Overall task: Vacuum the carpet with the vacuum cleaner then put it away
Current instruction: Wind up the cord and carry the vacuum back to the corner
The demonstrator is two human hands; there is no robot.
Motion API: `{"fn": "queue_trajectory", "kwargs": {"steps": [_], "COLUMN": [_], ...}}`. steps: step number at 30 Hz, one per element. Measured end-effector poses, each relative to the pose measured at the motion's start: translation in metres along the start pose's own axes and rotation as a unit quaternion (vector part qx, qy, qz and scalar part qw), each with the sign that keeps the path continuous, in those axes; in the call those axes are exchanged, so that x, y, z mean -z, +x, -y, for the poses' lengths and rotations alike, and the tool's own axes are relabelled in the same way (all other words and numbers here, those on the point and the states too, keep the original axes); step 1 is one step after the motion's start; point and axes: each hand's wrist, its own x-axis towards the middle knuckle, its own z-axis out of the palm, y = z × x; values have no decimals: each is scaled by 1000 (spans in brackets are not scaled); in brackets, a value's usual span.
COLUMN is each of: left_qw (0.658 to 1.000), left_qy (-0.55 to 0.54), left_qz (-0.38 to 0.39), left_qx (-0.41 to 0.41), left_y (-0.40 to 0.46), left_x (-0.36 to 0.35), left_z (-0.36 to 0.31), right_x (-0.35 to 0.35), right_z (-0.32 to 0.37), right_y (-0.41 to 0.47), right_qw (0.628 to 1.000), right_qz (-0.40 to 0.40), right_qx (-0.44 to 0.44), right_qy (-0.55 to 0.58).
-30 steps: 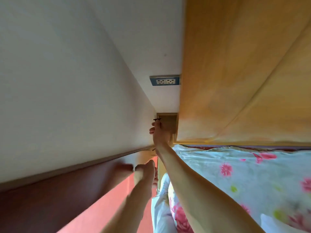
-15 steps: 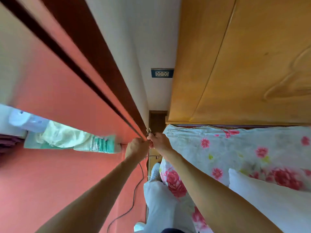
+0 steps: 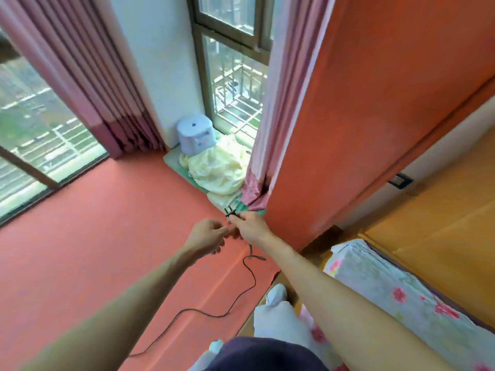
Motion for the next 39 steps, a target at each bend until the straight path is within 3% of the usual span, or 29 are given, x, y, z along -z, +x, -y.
{"fn": "queue_trajectory", "kwargs": {"steps": [7, 15, 24, 26, 28, 31, 33, 35, 36, 39], "left_qw": [980, 939, 810, 780, 761, 737, 728, 709, 694, 638], "left_qy": [-94, -171, -309, -344, -367, -395, -413, -432, -446, -504], "left_qz": [-138, -267, -402, -420, -429, -452, -454, -461, -465, -484], "left_qx": [108, 131, 296, 311, 319, 311, 306, 315, 321, 324], "left_y": [-37, -66, -118, -135, -149, -160, -165, -171, -176, -193], "left_x": [78, 72, 68, 67, 66, 65, 69, 75, 82, 106], "left_z": [104, 122, 189, 212, 235, 275, 296, 313, 321, 351], "right_x": [-105, -172, -300, -330, -362, -405, -431, -455, -469, -499], "right_z": [89, 152, 192, 198, 206, 229, 248, 265, 270, 269], "right_y": [8, 4, -58, -82, -98, -111, -116, -116, -111, -93], "right_qw": [983, 920, 813, 792, 765, 695, 664, 610, 564, 373], "right_qz": [153, 387, 565, 578, 566, 515, 492, 471, 454, 395], "right_qx": [68, 57, 92, 132, 237, 430, 496, 570, 616, 722], "right_qy": [-69, -28, -108, -144, -195, -259, -267, -283, -309, -427]}}
